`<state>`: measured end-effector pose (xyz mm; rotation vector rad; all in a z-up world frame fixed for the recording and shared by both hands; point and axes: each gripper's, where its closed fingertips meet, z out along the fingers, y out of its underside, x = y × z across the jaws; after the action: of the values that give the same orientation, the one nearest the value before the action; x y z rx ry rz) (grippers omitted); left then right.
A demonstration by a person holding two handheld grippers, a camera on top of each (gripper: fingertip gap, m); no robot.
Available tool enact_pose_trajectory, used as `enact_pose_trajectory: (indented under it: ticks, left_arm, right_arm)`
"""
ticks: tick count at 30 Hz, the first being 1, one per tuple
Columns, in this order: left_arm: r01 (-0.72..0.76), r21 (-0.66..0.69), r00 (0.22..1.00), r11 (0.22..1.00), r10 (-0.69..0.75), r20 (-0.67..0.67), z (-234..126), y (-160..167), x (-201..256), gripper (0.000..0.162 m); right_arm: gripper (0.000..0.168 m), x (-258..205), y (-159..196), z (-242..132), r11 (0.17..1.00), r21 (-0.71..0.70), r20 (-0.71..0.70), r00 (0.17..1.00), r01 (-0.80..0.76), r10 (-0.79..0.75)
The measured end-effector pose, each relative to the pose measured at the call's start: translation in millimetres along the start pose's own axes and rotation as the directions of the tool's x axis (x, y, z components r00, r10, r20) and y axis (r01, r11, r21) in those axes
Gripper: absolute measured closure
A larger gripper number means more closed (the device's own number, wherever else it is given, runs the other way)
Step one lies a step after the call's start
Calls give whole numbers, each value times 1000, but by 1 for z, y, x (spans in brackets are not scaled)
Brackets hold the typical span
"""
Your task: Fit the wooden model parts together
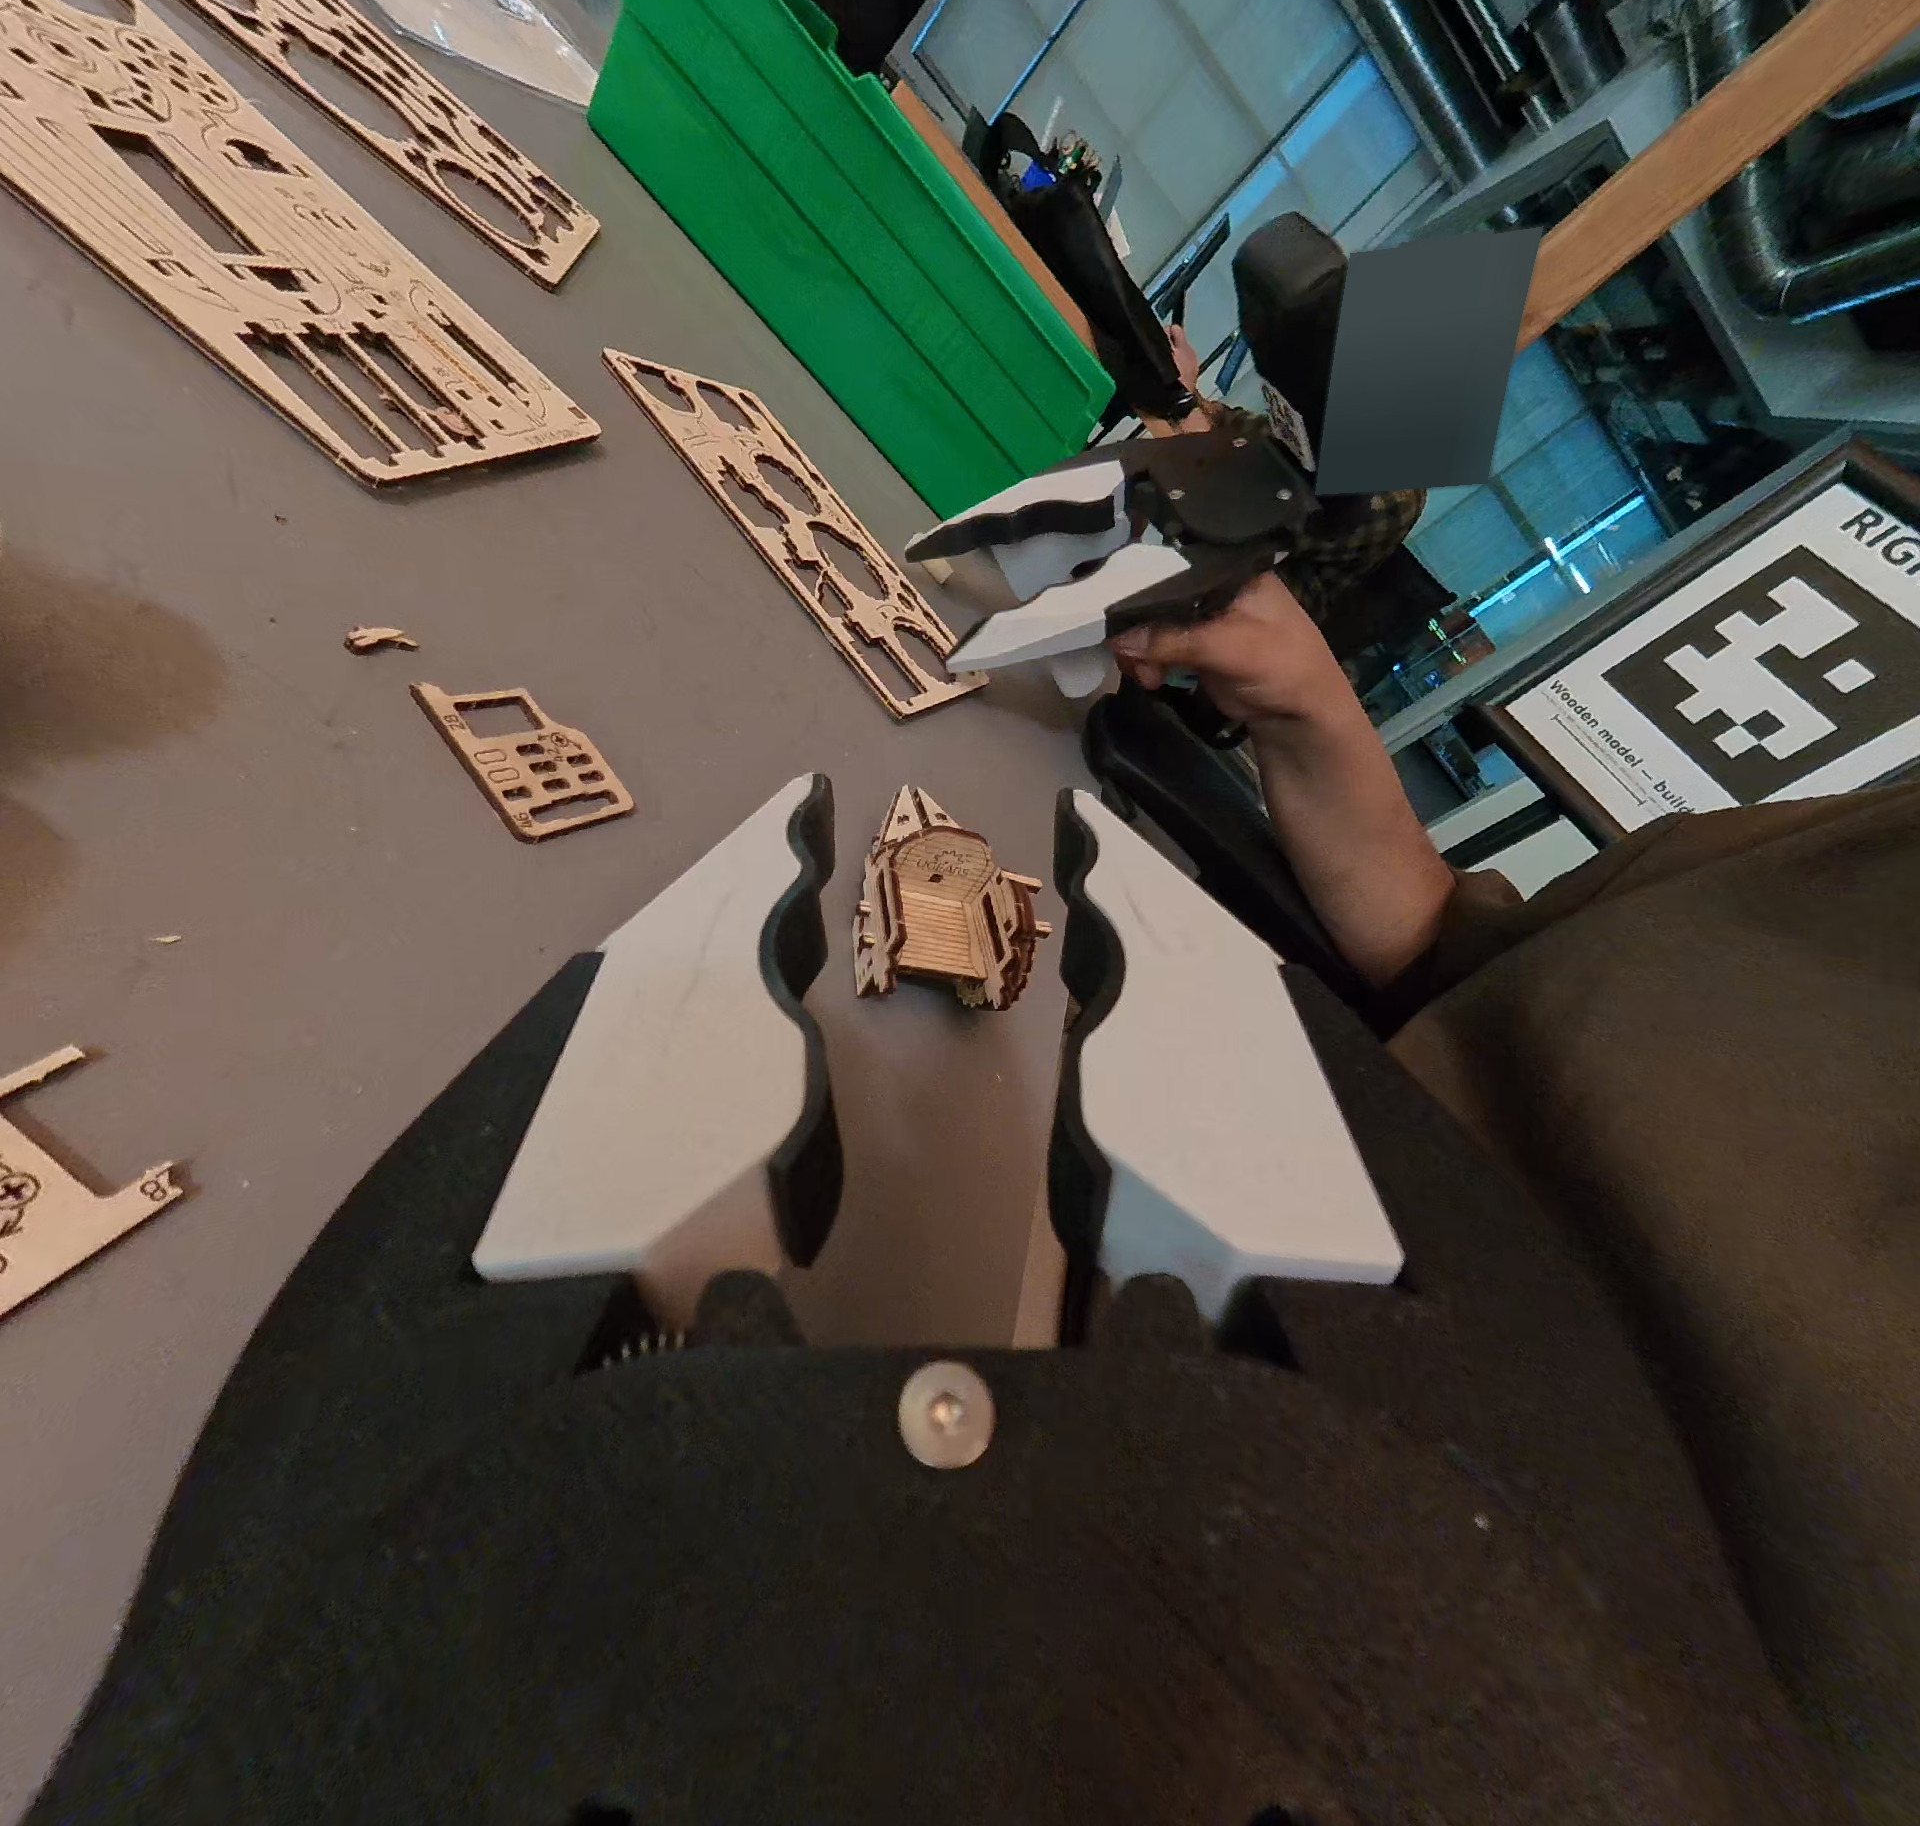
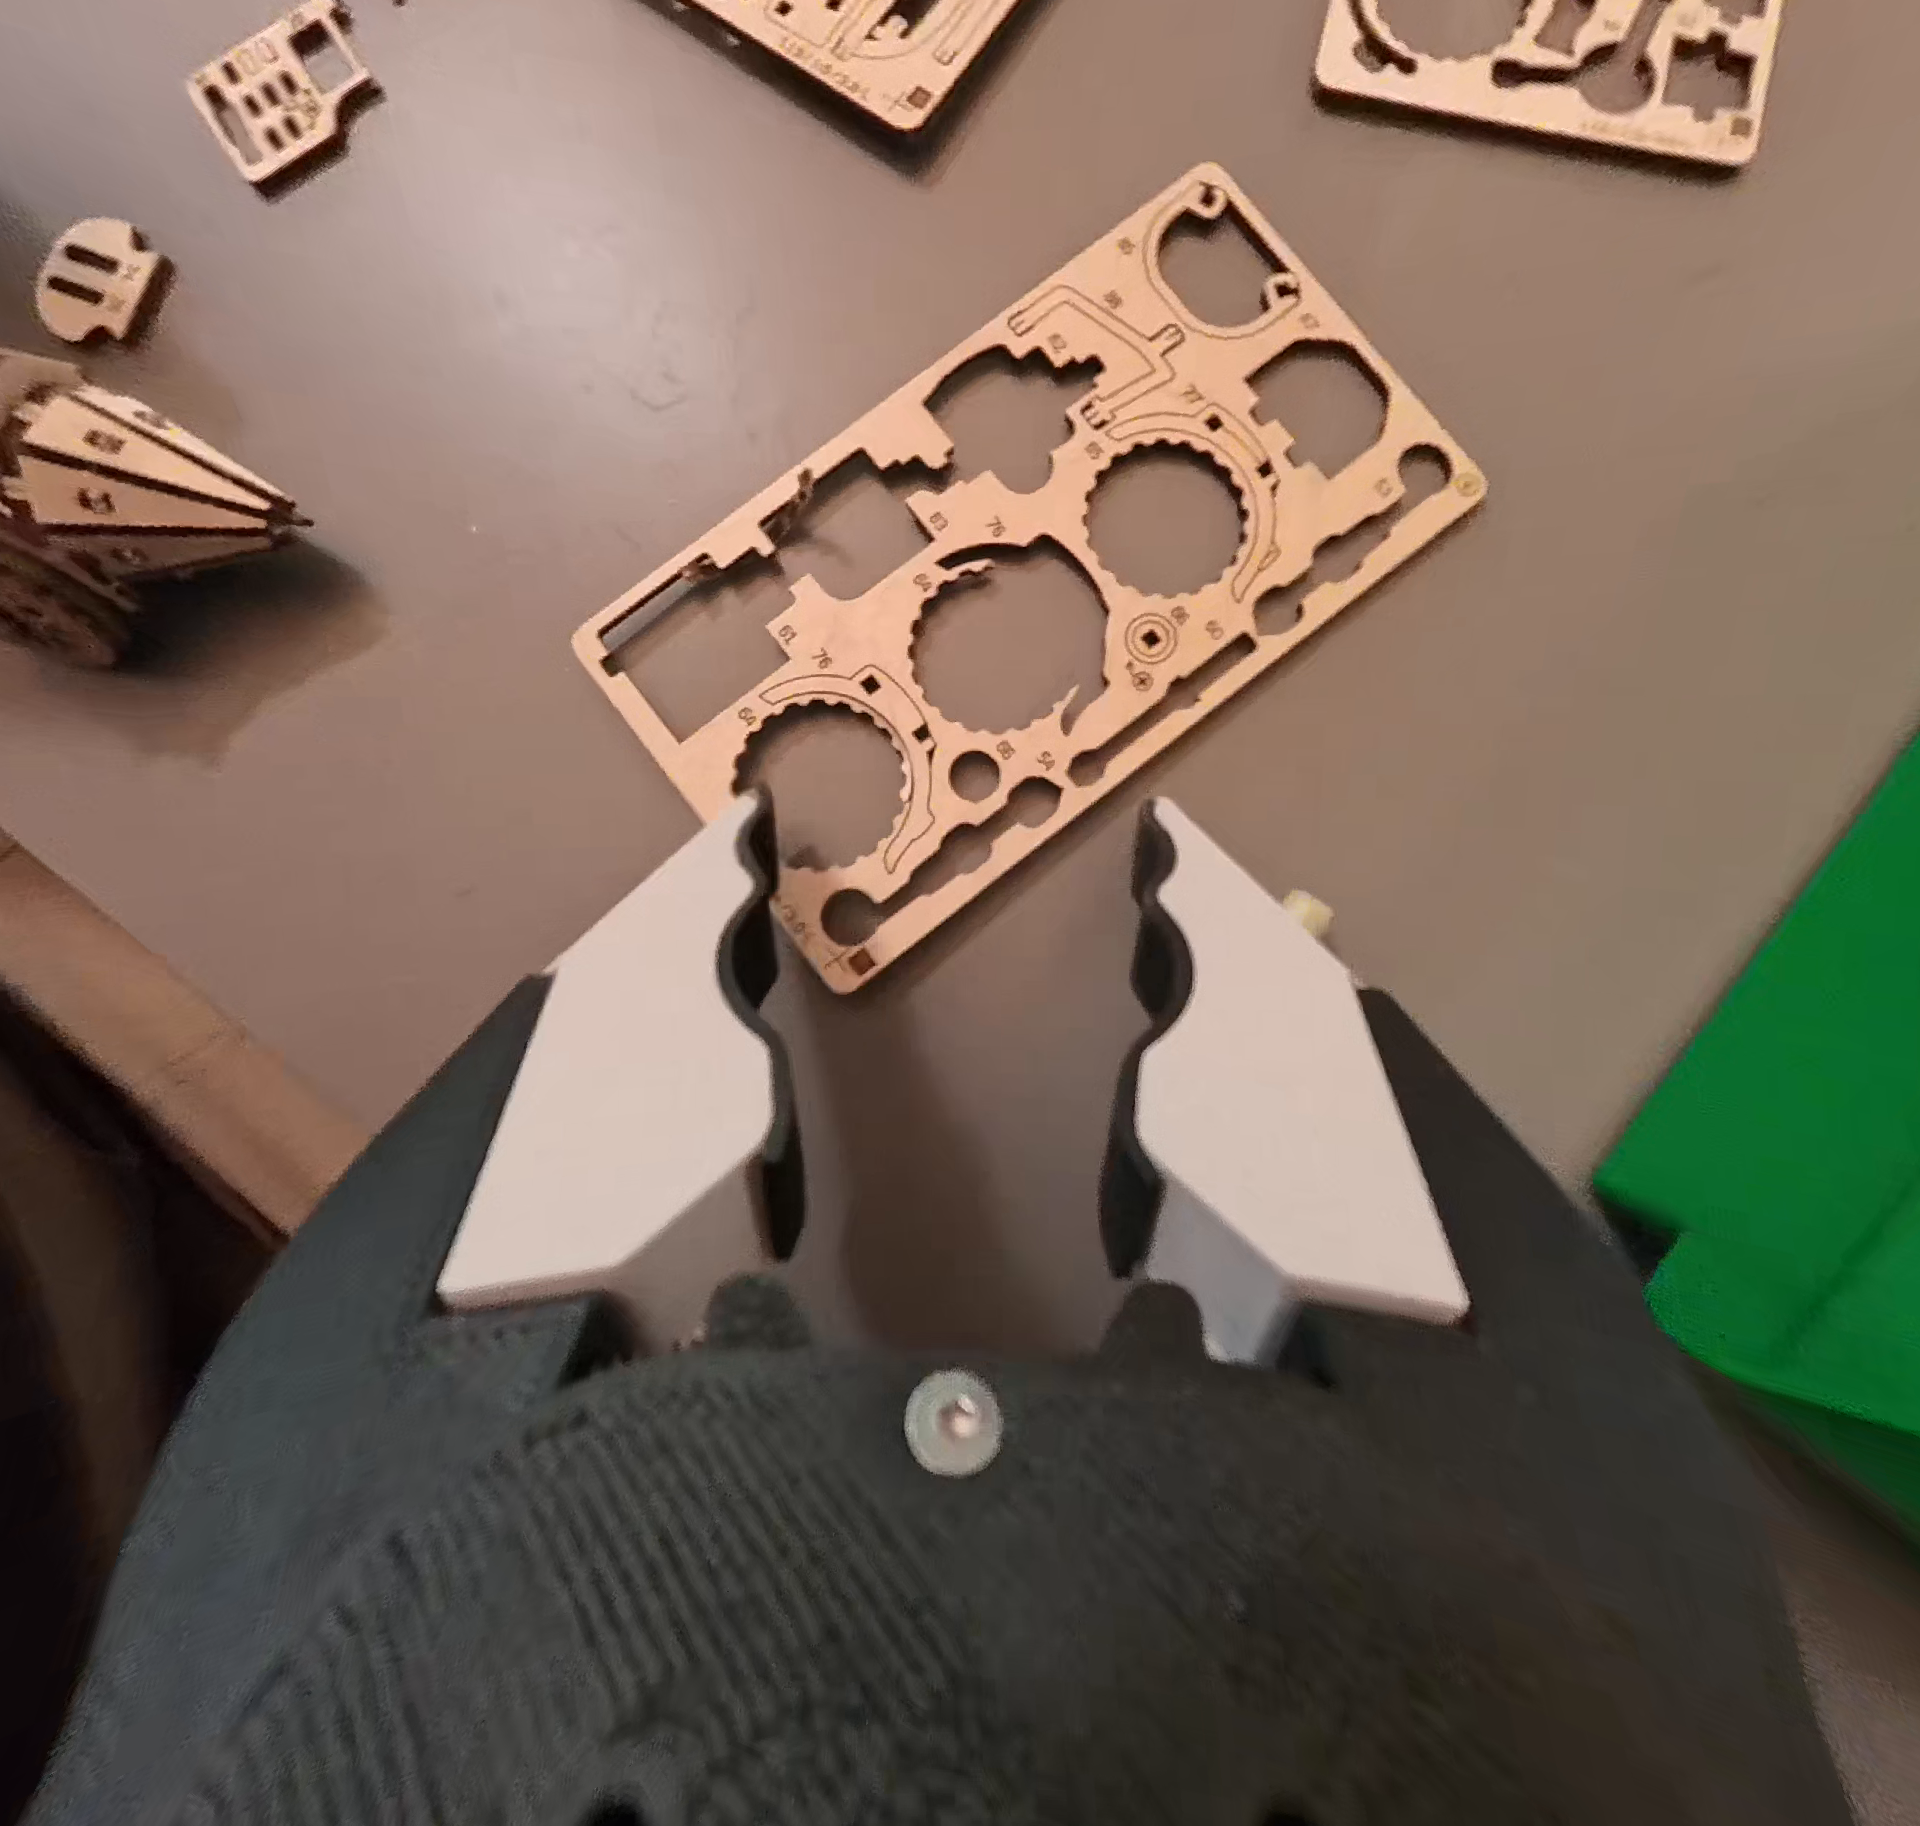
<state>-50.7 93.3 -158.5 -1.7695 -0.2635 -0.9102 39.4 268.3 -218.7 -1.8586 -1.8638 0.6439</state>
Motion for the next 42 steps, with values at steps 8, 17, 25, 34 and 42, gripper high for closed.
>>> enact_pose_trajectory:
  ticks: [8,17,25,34,42]
  left_arm:
    - [1,-3,1000,1000,-1,0,0,0,0,122]
    - [-15,-2,1000,1000,15,7,0,0,1,123]
    - [48,106,998,993,-43,-52,7,-29,25,122]
    - [410,-107,878,906,-424,-224,90,-59,38,99]
    - [396,-50,863,917,-390,-321,111,-65,52,162]
  right_arm:
    - [131,9,2,6,1000,3,-46,999,-16,16]
    - [141,17,-20,-9,991,128,-99,994,51,-39]
    - [141,13,-51,-38,945,306,-150,986,118,-75]
    - [141,-30,-91,-75,811,585,92,992,20,-91]
    - [141,-37,-100,-84,747,627,-126,975,221,-183]
